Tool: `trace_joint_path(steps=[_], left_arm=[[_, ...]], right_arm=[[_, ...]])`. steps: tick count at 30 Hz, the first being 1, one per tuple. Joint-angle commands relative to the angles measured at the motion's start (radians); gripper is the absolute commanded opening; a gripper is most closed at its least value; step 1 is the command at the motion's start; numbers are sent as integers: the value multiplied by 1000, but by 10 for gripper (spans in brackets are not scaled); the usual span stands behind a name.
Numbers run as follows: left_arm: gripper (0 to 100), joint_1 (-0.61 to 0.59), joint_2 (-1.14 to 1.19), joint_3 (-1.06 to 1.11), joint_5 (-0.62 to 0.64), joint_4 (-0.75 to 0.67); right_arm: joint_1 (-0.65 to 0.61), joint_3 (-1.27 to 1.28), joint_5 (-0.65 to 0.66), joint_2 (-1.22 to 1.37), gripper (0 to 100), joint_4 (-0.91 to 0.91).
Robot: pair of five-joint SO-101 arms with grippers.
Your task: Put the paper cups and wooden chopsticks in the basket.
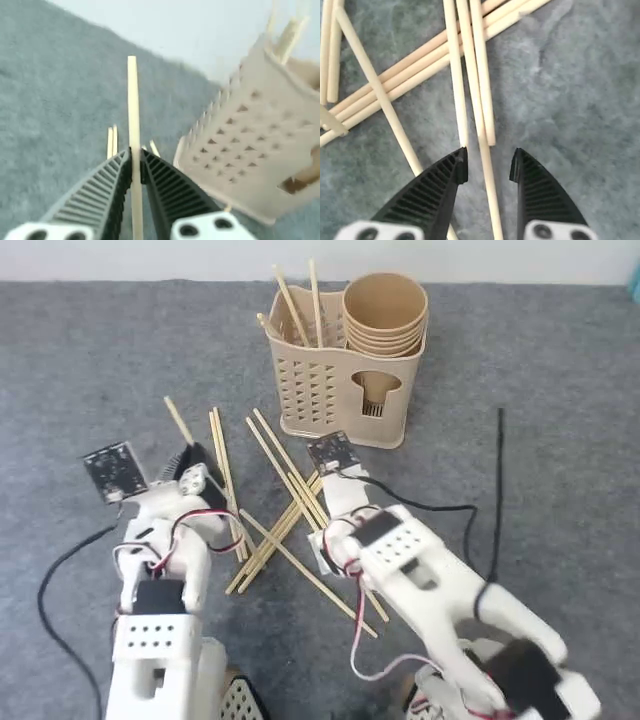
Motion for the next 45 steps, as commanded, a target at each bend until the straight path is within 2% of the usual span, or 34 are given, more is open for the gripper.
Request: trace_joint_path(steps=[1,4,9,15,22,27,33,39,45], left_arm=[[13,-34,-38,-10,17,-43],[13,-34,-38,-7,17,-43],[13,-38,-38,-2,14,-43],[13,-38,-38,-2,14,-43],[13,-35,-38,-2,14,-41],[13,-37,-37,28,14,-103],[13,-32,-35,39,14,-120],[13,-32,-35,41,12,-121],[13,-37,-35,42,12,-121]], right_arm=[[-8,-80,-12,53,136,-5],[-2,-98,-12,113,108,-15],[-2,-107,-15,139,3,-4],[27,-101,-18,71,8,85],[62,-58,-11,-222,8,282],[54,80,101,-522,8,288],[64,184,109,-940,8,272],[153,232,109,-1185,8,71],[189,235,112,-1187,8,-331]])
